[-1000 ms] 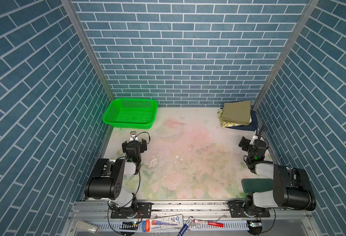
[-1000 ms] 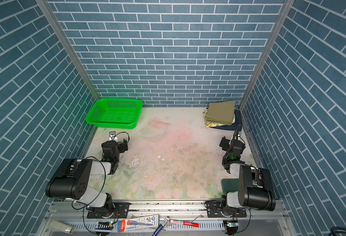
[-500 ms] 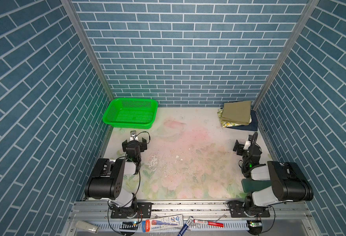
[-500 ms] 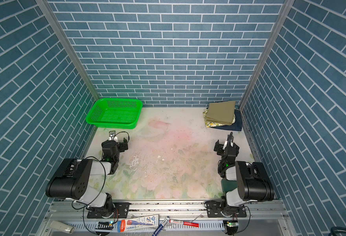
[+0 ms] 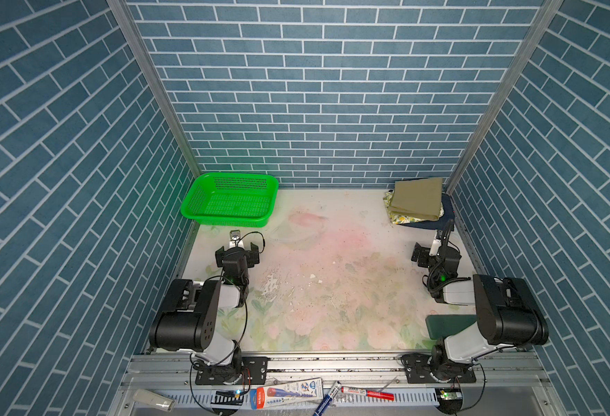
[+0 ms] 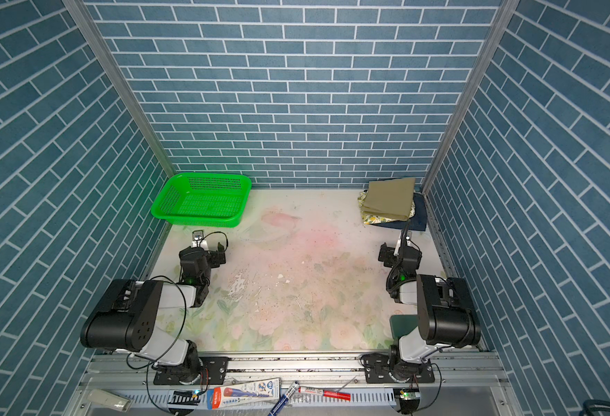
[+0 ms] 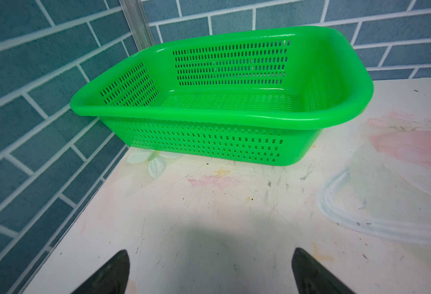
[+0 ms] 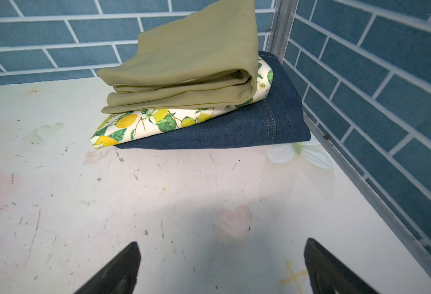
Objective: Fold and stack skirts
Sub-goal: Reset both arms
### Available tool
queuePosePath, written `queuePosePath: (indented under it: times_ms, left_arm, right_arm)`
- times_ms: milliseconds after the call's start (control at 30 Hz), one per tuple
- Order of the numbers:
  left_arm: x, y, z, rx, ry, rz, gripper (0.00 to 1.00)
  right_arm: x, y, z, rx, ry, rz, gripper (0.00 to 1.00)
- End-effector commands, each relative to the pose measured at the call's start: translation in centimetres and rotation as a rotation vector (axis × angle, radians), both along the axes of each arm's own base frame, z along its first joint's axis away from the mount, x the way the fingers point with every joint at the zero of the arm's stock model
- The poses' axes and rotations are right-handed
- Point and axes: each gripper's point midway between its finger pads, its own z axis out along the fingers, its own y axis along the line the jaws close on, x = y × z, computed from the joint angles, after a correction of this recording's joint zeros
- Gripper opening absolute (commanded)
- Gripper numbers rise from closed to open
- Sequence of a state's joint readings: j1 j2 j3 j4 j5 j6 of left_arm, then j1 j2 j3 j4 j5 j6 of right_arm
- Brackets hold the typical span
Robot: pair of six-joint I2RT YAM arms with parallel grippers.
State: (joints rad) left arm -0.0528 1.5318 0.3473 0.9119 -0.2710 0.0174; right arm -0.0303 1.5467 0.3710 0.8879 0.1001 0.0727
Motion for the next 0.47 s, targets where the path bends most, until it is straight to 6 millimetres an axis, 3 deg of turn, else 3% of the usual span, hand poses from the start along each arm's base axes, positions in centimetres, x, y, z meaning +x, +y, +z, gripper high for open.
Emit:
queuePosePath:
  times_ms: [0,433]
  left_arm:
    - [0.36,-0.05,0.74,0.009,-0.023,-0.002,1.00]
    - [0.35,-0.05,0.72,0.009,-0.024,-0.002,1.00]
  right_arm:
    - [0.41,0.22,0.51,-0.011,-0.006,0.020,0.99]
    - [0.49,0.22,0.45,0.002,-0.004,0.029,0.99]
